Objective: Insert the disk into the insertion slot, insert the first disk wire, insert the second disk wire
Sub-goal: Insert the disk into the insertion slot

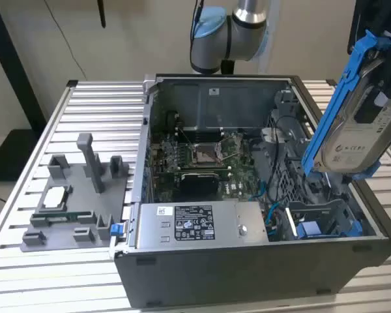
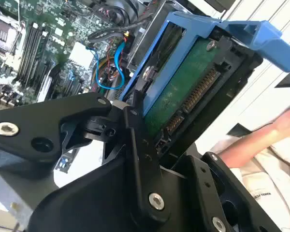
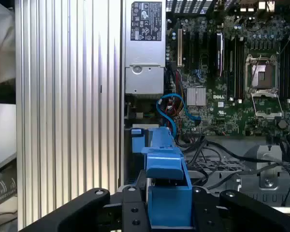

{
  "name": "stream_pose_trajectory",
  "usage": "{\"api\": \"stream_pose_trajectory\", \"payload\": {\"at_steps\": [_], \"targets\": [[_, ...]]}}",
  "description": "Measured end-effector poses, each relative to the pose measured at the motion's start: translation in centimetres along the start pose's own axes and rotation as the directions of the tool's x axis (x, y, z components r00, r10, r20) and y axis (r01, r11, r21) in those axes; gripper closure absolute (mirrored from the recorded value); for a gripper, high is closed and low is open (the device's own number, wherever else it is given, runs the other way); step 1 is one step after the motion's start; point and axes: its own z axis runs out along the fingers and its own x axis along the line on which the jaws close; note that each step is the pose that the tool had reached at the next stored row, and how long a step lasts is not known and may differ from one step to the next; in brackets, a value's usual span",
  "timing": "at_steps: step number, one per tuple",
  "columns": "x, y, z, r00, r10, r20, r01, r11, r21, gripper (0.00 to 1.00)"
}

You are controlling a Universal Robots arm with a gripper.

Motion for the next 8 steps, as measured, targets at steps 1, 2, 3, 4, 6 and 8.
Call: {"api": "stream_pose_trajectory", "payload": {"at_steps": [1,2,3,4,6,8], "targets": [[0.0,0.0,0.0,1.0,0.0,0.0,0.0,1.0,0.0001,1.0],[0.0,0.0,0.0,1.0,0.0,0.0001,0.0,1.0,0.0005,1.0],[0.0,0.0,0.0,1.0,0.0,0.0001,0.0,1.0,0.0009,1.0],[0.0,0.0,0.02,1.0,0.0,0.0001,0.0,1.0,0.0008,1.0],[0.01,0.0,0.05,1.0,0.0,-0.0002,0.0,1.0,0.0008,1.0],[0.05,-0.01,0.11,1.0,0.0,-0.0004,0.0,1.0,0.0008,1.0]]}}
